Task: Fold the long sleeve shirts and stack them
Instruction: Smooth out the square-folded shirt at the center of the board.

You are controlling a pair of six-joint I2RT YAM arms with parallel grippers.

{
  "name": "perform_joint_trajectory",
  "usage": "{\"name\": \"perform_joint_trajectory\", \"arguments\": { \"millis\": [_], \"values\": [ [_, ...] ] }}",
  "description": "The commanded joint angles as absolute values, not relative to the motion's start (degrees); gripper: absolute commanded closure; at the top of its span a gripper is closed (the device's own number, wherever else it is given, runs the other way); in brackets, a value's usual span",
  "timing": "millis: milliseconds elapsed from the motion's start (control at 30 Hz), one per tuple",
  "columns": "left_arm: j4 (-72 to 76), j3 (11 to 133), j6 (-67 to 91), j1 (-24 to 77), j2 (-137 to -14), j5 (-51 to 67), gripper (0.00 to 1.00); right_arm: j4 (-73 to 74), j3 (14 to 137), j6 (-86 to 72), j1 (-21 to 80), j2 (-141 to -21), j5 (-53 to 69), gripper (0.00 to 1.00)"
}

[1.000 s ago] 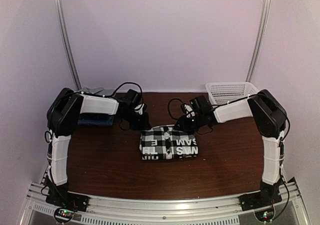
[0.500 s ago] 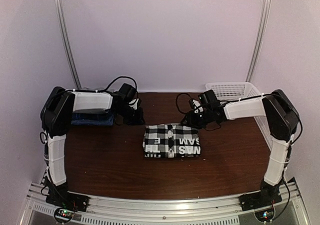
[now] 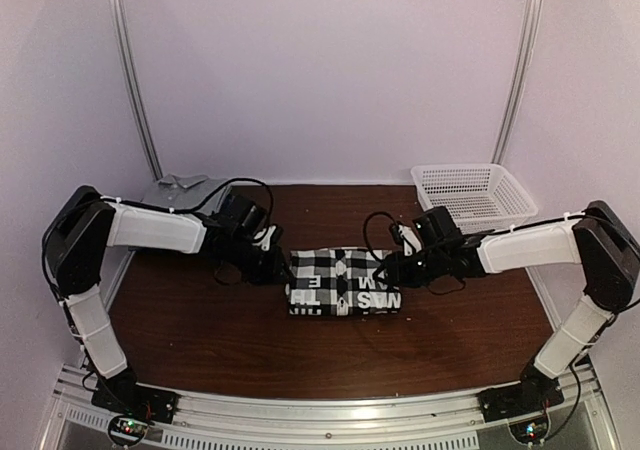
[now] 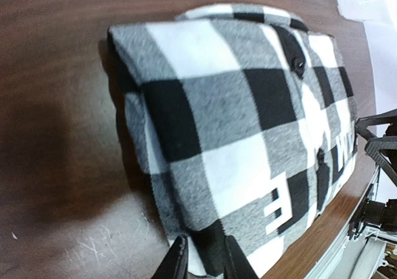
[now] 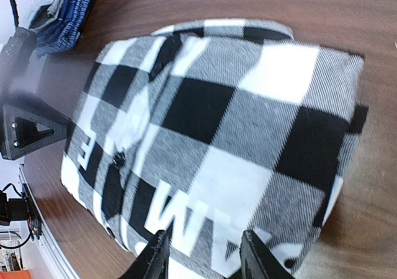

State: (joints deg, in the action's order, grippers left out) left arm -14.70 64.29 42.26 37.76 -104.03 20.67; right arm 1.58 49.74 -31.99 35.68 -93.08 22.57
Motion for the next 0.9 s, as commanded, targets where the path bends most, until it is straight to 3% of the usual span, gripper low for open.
{"name": "perform_joint_trajectory", "arguments": {
  "millis": [0,400,567,867],
  "values": [
    [-6.7,60.3,45.4,38.0,-101.7,23.9,0.79,-2.5,43.8,-34.8,36.2,-88.6,21.2,0.59],
    [-3.3,52.5,46.6,38.2,-97.4,22.8,0.78,-2.3,35.8,-36.2,37.6,-84.9,18.4,0.59],
    [-1.1,50.7,47.3,38.2,-95.8,23.1,0.71,0.2,35.4,-35.9,37.6,-81.2,16.1,0.57],
    [1.7,52.3,46.6,37.9,-98.8,24.8,0.49,4.7,39.2,-33.8,37.4,-79.1,10.6,0.45]
  ]
}}
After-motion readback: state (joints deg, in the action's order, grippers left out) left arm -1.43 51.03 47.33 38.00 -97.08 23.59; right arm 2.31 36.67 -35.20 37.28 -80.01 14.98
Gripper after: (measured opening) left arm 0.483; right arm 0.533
